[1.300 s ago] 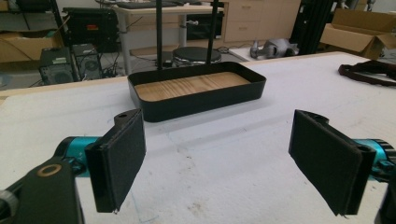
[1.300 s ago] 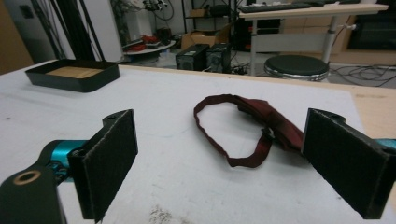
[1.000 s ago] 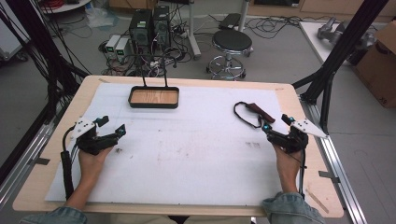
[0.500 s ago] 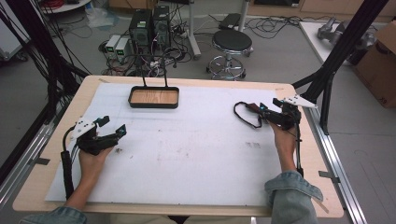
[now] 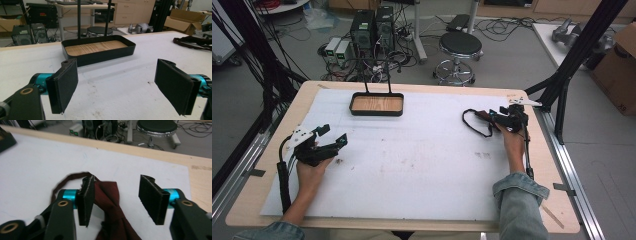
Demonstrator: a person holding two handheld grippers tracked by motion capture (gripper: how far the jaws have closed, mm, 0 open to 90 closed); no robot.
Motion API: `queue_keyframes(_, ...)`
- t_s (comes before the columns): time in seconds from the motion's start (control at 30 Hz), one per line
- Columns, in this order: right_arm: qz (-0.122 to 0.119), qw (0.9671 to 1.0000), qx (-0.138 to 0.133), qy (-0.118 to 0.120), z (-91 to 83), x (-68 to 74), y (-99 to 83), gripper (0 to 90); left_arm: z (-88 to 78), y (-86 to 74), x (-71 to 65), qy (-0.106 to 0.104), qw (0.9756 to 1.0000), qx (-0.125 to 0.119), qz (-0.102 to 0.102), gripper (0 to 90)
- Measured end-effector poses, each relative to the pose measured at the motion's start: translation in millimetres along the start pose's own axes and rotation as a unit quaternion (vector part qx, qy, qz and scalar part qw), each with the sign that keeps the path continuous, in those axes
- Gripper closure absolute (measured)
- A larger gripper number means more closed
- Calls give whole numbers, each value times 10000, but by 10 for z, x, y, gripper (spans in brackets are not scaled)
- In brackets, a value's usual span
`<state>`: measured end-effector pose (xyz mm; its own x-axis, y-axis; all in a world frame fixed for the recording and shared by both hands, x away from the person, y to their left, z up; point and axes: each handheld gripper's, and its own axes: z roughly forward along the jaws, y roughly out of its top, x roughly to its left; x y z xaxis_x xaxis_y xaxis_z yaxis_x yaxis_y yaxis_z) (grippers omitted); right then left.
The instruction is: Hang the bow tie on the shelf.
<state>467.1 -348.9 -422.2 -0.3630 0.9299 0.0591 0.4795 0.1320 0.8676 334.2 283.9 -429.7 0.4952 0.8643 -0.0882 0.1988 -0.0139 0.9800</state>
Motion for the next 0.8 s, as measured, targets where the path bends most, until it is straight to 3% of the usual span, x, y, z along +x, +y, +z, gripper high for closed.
queue_keyframes(0.2, -34, 9998, 220, -8, 91, -66, -71, 566, -4, 2, 3, -18, 10000, 2, -10, 194)
queue_keyframes(0.53, -84, 9985, 521, 141, 167, -90, -129, 648, -10, 5, 3, -9, 10000, -22, -32, 195)
queue_keyframes(0.67, 50, 9974, 667, 261, 193, -115, -165, 672, -10, 4, 3, -11, 10000, -20, -35, 195)
queue_keyframes(0.8, -36, 9967, 743, 329, 204, -104, -163, 726, -10, 4, 3, -10, 10000, -18, -40, 196)
